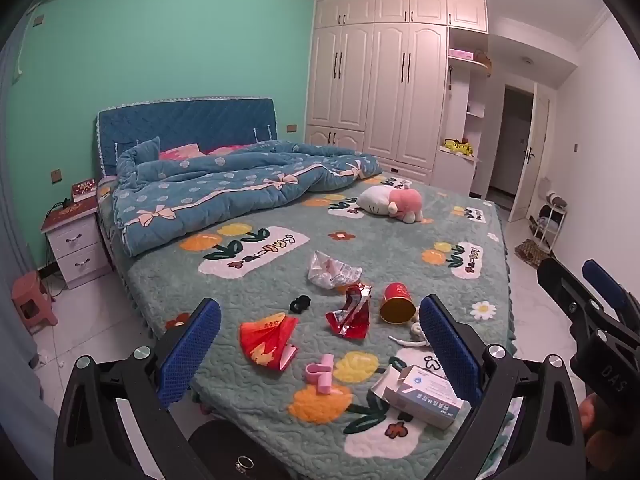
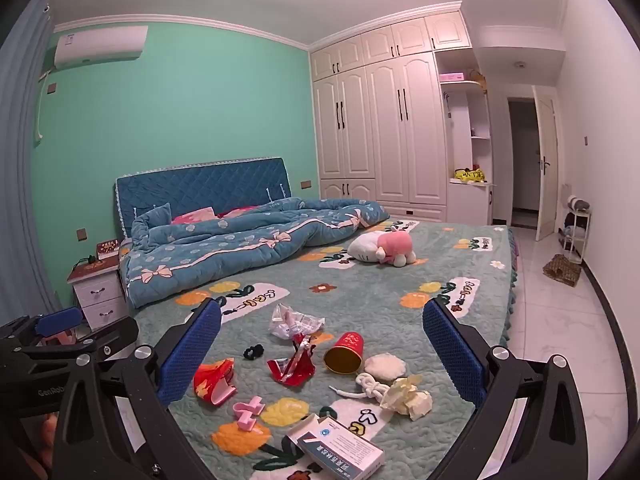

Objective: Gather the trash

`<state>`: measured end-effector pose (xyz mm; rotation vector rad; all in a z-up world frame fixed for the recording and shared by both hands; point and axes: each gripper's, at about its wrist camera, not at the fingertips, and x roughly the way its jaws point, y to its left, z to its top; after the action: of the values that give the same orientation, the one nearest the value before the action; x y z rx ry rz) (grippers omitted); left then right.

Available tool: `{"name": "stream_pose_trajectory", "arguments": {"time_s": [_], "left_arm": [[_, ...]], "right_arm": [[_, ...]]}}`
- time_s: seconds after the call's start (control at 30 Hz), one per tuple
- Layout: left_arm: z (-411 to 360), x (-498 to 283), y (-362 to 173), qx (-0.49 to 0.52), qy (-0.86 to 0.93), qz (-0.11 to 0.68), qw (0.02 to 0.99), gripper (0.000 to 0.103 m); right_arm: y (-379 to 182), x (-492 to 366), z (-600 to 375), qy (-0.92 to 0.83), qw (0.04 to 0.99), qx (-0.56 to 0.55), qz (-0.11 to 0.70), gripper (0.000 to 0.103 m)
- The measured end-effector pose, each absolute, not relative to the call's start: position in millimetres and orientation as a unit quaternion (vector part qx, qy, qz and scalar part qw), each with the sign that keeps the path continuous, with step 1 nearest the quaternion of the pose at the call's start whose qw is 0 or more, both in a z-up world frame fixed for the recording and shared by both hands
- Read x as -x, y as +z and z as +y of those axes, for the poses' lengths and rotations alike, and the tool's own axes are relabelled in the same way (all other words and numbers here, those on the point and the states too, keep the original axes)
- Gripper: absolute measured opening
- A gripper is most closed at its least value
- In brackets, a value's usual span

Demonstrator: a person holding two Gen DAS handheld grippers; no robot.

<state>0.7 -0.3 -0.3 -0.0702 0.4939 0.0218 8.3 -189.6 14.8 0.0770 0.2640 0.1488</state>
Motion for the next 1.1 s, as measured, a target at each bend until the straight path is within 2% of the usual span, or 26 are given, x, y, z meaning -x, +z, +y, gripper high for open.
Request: {"name": "stream_pose_trajectory", "arguments": {"time_s": [1.1], "left_arm": [[-6.5, -2.2, 1.9, 0.03, 0.013, 0.245, 0.969, 0.097]], "right_arm": [[19.3, -7.0, -188.2, 0.071, 0.988, -0.038, 0.128, 0.099]]}}
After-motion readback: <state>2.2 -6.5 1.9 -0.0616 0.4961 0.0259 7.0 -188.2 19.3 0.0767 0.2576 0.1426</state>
